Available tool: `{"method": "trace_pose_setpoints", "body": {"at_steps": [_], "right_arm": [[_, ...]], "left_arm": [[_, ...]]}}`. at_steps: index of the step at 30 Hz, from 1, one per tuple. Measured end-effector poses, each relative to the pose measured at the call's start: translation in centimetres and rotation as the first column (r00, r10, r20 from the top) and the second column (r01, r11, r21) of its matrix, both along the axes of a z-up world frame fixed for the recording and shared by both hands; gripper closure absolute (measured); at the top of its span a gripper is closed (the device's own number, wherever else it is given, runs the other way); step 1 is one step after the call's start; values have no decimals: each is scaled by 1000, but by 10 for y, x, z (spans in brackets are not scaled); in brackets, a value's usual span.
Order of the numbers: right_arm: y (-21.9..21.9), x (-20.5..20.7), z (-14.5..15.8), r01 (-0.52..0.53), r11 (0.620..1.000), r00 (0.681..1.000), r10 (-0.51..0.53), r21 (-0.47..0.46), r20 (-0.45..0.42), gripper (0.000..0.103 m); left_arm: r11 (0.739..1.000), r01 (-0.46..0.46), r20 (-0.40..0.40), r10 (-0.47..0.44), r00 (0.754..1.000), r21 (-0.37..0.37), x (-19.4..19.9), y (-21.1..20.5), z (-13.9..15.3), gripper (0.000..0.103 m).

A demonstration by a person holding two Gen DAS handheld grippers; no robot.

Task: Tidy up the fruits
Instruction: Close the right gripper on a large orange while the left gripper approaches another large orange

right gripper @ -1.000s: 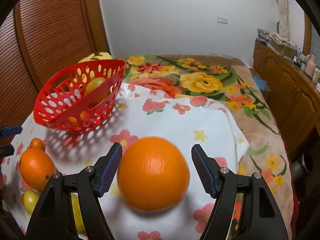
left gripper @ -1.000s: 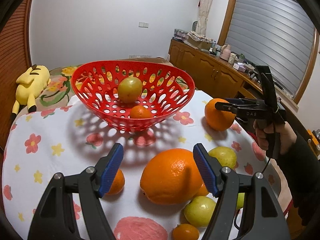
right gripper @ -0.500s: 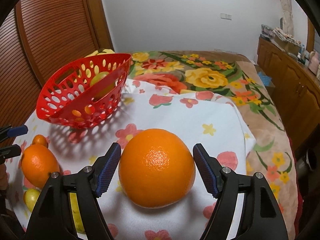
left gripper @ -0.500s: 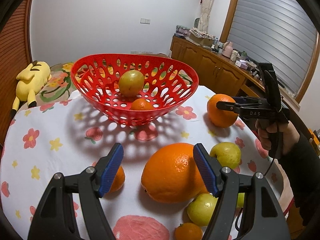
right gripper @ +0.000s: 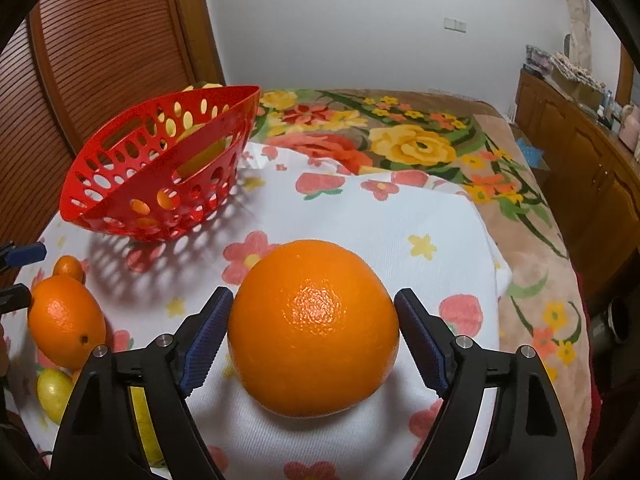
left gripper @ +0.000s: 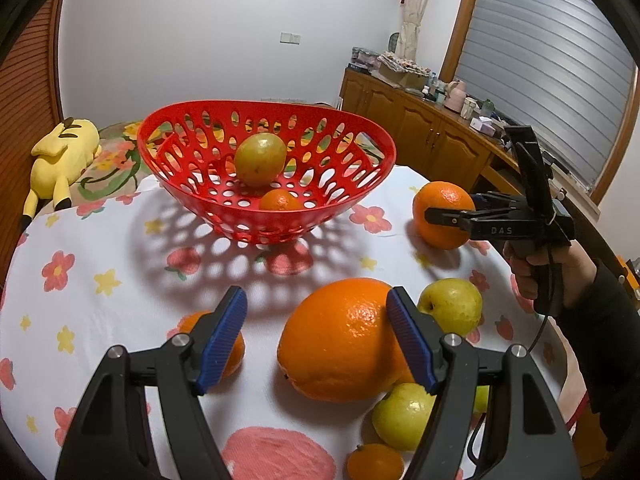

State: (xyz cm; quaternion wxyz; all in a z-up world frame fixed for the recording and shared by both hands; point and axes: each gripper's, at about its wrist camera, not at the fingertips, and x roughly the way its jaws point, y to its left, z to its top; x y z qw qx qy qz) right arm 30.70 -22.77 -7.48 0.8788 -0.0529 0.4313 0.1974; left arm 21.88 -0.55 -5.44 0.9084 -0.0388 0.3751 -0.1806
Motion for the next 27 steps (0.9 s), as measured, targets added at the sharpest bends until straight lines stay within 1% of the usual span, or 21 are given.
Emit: {"method": "trace_pose_setpoints", "body": {"at_steps": [6, 8, 14, 21, 23, 26, 27], "right_arm": [[-2, -1, -2, -1, 1000, 1000, 1, 0, -17, 18], [-3, -3, -1, -3, 1000, 1000, 3, -1, -16, 19], [-7, -11, 0, -4, 1000, 1000, 4, 6, -11, 19], [-11, -13, 0, 1, 1000, 1000, -1, 28, -10, 19], [-11, -13, 0, 2, 1000, 1000, -2, 28, -10, 19], [-11, -14, 0, 1, 1000, 1000, -1, 26, -10, 19], [-11, -14, 0, 0, 1000, 1000, 0, 26, -10, 18]], "left_arm": [[1000, 13, -9, -13, 1000, -8, 2, -5, -2, 30], [1000, 22, -14, -22, 1000, -13, 4, -8, -3, 30], [998, 43, -52, -45, 998, -41, 10, -13, -9, 26], [998, 63, -64, -64, 996, -25, 9, -23, -11, 26], [998, 63, -63, -64, 996, -5, 8, -25, -13, 24], [997, 66, -82, -68, 994, -29, 12, -24, -18, 20], [997, 68, -88, -71, 994, -31, 13, -23, -19, 17]]}}
